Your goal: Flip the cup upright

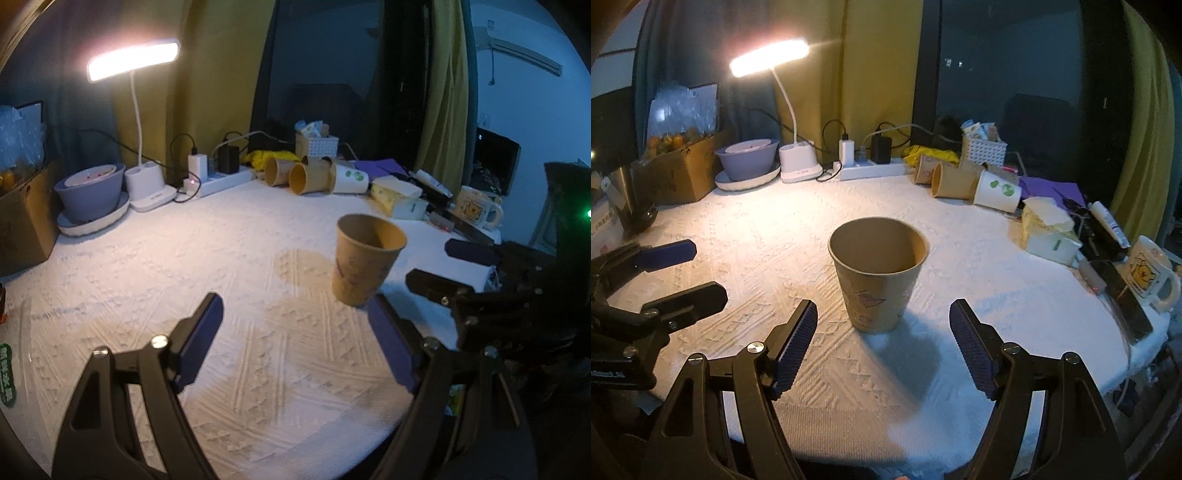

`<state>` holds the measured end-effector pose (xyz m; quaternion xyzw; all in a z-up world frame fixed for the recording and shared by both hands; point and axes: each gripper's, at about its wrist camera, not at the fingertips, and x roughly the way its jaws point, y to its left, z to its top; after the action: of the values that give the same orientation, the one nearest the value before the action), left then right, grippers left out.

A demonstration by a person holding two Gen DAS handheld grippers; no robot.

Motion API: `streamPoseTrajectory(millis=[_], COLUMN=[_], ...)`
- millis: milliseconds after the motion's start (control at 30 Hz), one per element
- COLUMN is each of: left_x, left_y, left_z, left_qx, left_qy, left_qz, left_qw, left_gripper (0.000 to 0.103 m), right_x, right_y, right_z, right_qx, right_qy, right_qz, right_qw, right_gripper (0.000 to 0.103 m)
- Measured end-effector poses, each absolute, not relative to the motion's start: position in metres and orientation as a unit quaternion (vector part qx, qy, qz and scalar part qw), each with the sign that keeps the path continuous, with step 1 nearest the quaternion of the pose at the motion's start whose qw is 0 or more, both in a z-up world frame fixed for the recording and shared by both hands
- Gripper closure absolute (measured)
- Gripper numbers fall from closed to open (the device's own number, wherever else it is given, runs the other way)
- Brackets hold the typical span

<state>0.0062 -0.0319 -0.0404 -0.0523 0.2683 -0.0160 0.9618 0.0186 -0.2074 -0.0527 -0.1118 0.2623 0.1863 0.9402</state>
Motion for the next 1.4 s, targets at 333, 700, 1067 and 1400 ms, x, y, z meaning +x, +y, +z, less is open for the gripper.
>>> streamPoseTrajectory(millis=[333,700,1067,1400], left_x=[-0.010,-0.019,-0.027,-0.039], left_y=[-0.037,-0.038,-0.046,-0.050], left_z=[-0.012,0.019,0.046,0.066], left_qx=[-0.044,-0.041,-0.029,-0.018], left_qy=[0.226,0.185,0.132,0.090], left_qz=[-0.021,-0.013,-0.003,-0.005], left_qw=[0.973,0.982,0.991,0.996], left_gripper=[0.011,0.009,0.008,0.008], right_x=[-0.004,-0.022,-0.040,-0.050], right_y=[-0.215,-0.219,-0.220,-0.224], right_z=[-0.021,0.010,0.039,0.055], right_qx=[-0.112,-0.098,-0.087,-0.085], right_qy=[0.222,0.192,0.155,0.130], right_qz=[0.174,0.180,0.175,0.171], right_qw=[0.953,0.960,0.968,0.973], right_gripper=[0.026,0.026,0.026,0.026])
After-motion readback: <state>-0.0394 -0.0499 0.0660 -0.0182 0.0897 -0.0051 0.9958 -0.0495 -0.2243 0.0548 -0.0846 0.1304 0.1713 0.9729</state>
